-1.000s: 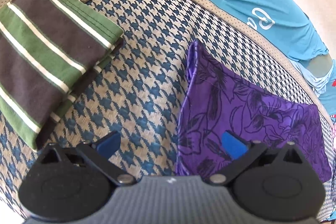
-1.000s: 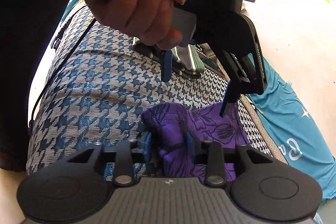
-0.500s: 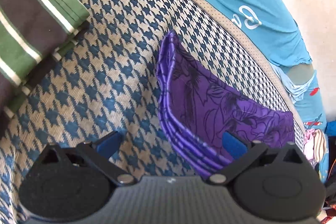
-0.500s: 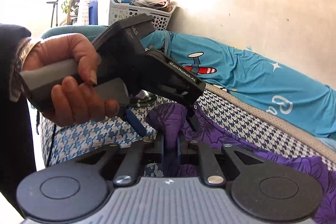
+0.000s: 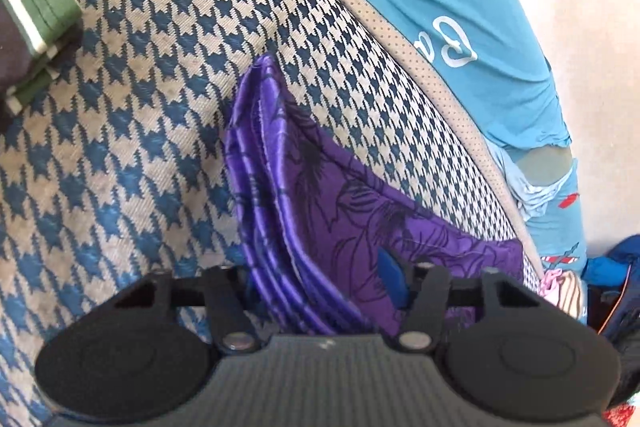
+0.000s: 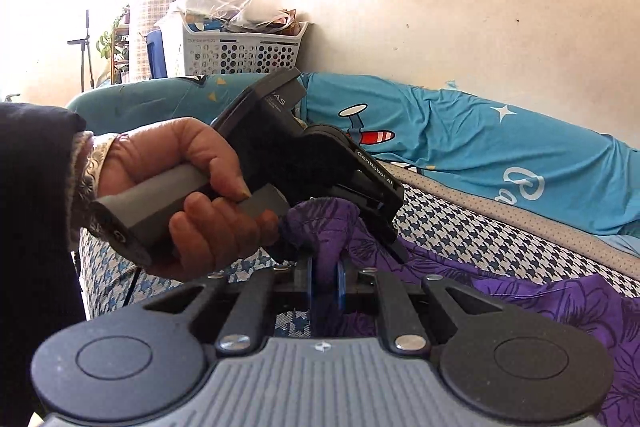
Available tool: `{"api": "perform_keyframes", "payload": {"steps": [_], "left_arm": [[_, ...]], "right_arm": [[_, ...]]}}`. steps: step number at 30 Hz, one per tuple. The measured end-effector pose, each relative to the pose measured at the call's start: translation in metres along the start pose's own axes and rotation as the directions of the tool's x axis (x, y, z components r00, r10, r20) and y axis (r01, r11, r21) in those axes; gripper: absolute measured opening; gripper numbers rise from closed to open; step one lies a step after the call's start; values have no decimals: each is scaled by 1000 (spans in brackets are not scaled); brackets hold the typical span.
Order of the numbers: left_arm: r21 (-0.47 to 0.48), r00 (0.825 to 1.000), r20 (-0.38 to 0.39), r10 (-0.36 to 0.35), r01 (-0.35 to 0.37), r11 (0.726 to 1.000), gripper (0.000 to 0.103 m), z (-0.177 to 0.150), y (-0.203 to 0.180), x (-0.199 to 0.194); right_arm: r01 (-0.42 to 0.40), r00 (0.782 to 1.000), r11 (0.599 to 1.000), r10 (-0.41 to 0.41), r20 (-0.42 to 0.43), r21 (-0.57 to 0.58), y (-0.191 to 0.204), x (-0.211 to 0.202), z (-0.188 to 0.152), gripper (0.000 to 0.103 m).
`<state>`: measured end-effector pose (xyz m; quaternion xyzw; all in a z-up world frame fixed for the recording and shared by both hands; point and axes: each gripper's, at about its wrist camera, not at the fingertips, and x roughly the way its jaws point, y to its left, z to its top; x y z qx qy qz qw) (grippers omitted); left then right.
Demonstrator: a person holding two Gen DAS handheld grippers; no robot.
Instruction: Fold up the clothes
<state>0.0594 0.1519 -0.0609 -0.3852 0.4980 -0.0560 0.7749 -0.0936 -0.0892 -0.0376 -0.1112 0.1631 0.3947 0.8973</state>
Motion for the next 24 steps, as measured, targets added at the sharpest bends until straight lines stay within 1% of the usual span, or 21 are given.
{"api": "perform_keyframes", "payload": {"steps": [2,3,5,8,10,14,19,24], "left_arm": [[-19,1000,16,21,-21,1000,17,0,2,4],[-24,999,30,32,-31,999,14,-1,2,4],[2,997,67,29,-30,1000,8,-4,-5,3],[70,992,122,3,-11,997,7,-9,-20,-1],[97,990,139,-9,-5,995,7,-12,-27,-2],[79,989,145,24,-36,996,7,-15,-30,0],[53,989,136,52,-60,997,7,-16,-25,1],[30,990,128,59,-63,998,7,-17,-21,2]], "right_arm": [[7,1000,1000,-7,1,0,-2,-4,-1,11],[11,1000,1000,-11,1,0,-2,-5,-1,11],[19,1000,1000,-19,2,0,-4,-9,-2,10],[28,1000,1000,-28,-3,1,-7,-13,-5,10],[36,999,999,-36,-7,-12,-8,-15,-8,10],[59,998,996,-60,-18,-67,-5,-15,-14,10],[69,997,994,-73,-40,-82,-4,-6,-19,10],[63,997,995,-66,-50,-71,-5,2,-22,11]]}}
